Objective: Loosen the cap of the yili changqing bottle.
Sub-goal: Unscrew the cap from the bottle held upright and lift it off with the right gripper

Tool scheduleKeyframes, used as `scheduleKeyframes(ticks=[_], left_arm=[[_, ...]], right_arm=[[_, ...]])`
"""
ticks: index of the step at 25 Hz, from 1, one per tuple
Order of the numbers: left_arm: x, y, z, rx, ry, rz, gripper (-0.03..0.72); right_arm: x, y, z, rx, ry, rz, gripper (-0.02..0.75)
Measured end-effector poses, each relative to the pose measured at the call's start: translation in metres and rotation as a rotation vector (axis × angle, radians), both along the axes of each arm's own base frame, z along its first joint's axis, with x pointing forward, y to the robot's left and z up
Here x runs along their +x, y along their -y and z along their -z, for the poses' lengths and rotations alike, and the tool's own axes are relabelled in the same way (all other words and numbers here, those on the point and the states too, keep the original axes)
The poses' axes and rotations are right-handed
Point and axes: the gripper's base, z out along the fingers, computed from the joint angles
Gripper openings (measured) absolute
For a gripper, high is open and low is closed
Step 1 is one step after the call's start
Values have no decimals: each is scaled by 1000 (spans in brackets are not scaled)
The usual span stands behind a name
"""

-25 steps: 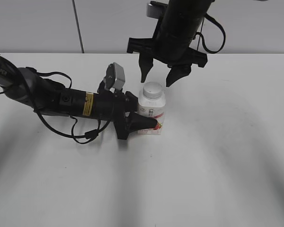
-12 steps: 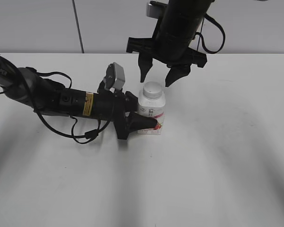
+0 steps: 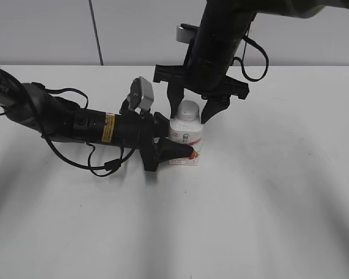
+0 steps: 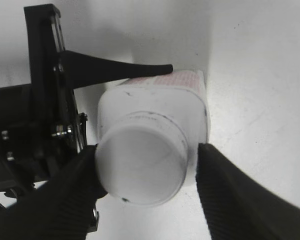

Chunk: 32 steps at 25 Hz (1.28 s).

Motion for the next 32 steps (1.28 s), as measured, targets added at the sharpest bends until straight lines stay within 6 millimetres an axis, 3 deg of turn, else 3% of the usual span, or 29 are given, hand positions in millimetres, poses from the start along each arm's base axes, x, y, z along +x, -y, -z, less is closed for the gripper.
scheduleKeyframes(ticks=[32], left_arm=[[0, 0, 0, 0, 0, 0, 394]], right_arm=[[4, -1, -12, -3, 28, -10, 480]])
